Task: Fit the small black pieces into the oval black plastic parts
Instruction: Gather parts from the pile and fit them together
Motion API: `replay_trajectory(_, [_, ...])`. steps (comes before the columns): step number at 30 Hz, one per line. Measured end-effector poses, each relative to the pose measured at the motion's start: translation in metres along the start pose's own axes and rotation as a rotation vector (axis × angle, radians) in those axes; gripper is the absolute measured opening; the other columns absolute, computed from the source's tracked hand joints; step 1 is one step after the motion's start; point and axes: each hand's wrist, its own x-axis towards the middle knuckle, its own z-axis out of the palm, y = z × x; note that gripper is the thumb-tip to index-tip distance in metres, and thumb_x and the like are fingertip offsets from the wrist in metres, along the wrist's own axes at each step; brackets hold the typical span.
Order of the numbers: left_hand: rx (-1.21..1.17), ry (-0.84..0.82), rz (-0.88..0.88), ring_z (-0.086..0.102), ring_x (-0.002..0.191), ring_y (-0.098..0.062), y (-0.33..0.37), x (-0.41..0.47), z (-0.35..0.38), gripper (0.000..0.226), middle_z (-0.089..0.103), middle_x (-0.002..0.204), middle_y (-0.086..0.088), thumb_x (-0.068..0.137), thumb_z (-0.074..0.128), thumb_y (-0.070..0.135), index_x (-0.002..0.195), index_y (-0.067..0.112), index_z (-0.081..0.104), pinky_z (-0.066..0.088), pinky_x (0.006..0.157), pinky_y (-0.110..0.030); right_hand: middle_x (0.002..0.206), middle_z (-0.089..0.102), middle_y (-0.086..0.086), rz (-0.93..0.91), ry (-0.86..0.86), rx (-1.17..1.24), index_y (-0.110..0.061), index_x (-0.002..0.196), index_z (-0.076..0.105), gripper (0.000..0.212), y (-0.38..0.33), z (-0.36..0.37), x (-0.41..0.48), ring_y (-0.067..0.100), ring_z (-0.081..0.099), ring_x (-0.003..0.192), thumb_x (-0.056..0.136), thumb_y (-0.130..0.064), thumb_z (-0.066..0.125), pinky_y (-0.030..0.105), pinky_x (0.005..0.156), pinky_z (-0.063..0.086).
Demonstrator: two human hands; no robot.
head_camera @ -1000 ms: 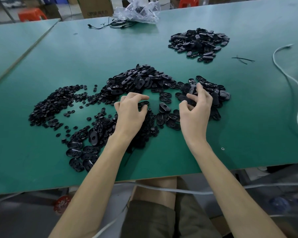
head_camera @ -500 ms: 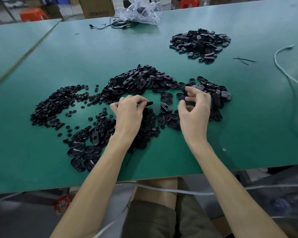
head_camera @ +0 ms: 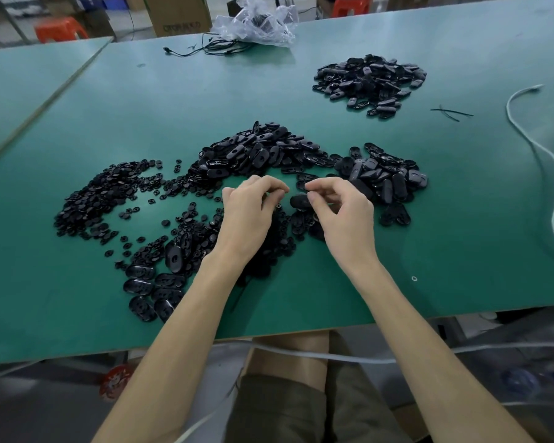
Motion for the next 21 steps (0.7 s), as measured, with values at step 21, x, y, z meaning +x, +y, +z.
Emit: replay_trajectory(21, [0.291, 0.004, -0.087, 0.046, 0.106, -0.013, -0.0085, 0.0012, 0.001, 0.009, 0.06, 0.106, 0.007, 0.098, 0.069, 0.035, 0.1, 0.027, 0.073, 0.017, 0.087, -0.032, 0.102, 0.076, -0.006, 0.071, 0.011, 0.05, -0.014, 0.109, 0.076, 0.018, -0.0026, -0.0017, -0.0001, 0.007, 0.071, 0.095, 0.097, -0.004, 0.069, 0.022, 0.09, 0.057])
